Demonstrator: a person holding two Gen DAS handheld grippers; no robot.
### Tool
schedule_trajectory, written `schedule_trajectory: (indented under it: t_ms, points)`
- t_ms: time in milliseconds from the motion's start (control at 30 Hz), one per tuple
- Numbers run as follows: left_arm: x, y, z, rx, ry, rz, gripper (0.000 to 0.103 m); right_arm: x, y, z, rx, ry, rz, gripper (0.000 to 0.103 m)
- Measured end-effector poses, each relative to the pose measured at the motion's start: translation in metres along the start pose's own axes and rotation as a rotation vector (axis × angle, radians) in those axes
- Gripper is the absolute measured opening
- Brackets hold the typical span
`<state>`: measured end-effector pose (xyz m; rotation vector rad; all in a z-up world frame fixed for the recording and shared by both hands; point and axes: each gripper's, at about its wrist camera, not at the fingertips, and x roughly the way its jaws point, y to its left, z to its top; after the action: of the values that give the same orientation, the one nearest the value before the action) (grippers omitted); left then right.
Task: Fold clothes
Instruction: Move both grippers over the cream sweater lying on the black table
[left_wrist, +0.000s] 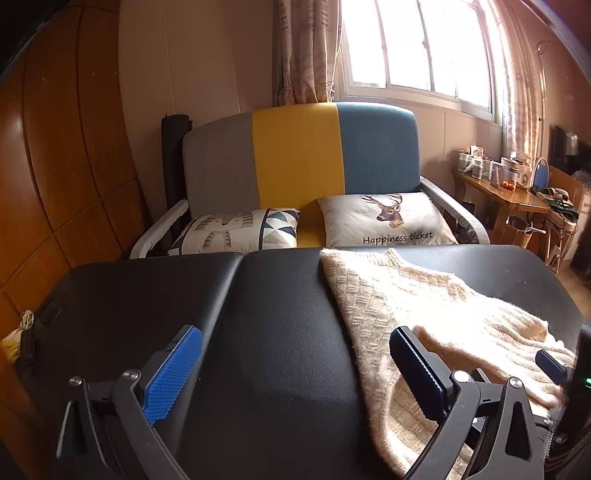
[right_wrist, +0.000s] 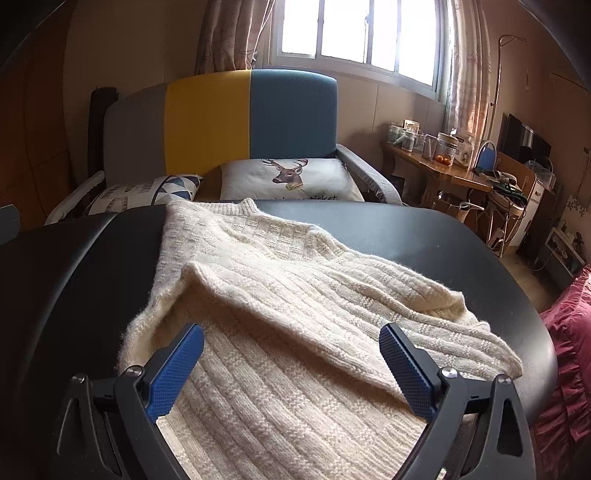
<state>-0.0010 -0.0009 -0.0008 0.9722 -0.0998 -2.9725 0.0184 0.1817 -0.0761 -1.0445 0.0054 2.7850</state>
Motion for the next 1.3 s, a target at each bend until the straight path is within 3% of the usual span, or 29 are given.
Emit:
schedule_trajectory:
  t_ms: [233,400,467,533,600,733,867,900,967,1100,1167,1300]
  points:
    - [0.003,0.010,-0.004,-0.025,-0.002,-0.042,0.103,0.003,-0.002,-0.004,-0.006,0.018,-0.001,0.098]
    - [0.022,0.006,-0.013,-0.025,0.103,-0.115,0.103,0.005,-0.008,-0.007,0.002,0.042,0.005,0.098]
    - [0.023,0.002,-0.018,-0.002,0.111,-0.102,0.103,0.008,-0.009,-0.005,-0.015,0.060,0.000,0.098]
    - [0.025,-0.001,-0.024,0.020,0.118,-0.090,0.103,0.013,-0.014,0.003,-0.051,0.081,-0.043,0.097]
    - [0.026,0.002,-0.031,0.020,0.122,-0.116,0.103,0.011,-0.027,0.019,-0.056,0.059,-0.140,0.094]
    - [0.021,0.001,-0.034,0.042,0.095,-0.134,0.103,-0.027,-0.064,0.033,0.002,-0.089,-0.300,0.095]
    - [0.023,-0.013,-0.033,0.087,0.097,-0.221,0.103,-0.042,-0.102,0.031,0.066,-0.102,-0.331,0.095]
    - [0.024,-0.018,-0.034,0.101,0.108,-0.236,0.103,-0.043,-0.112,0.031,0.088,-0.093,-0.314,0.095]
    - [0.026,-0.024,-0.035,0.120,0.127,-0.262,0.103,-0.047,-0.136,0.027,0.160,-0.076,-0.191,0.095]
    - [0.033,-0.023,-0.039,0.128,0.161,-0.271,0.103,-0.043,-0.194,0.001,0.379,-0.007,0.219,0.095]
    - [0.036,-0.020,-0.041,0.120,0.174,-0.263,0.103,-0.044,-0.224,-0.019,0.502,0.011,0.382,0.095]
    - [0.038,-0.018,-0.050,0.123,0.184,-0.275,0.103,-0.036,-0.260,-0.054,0.675,0.044,0.488,0.095]
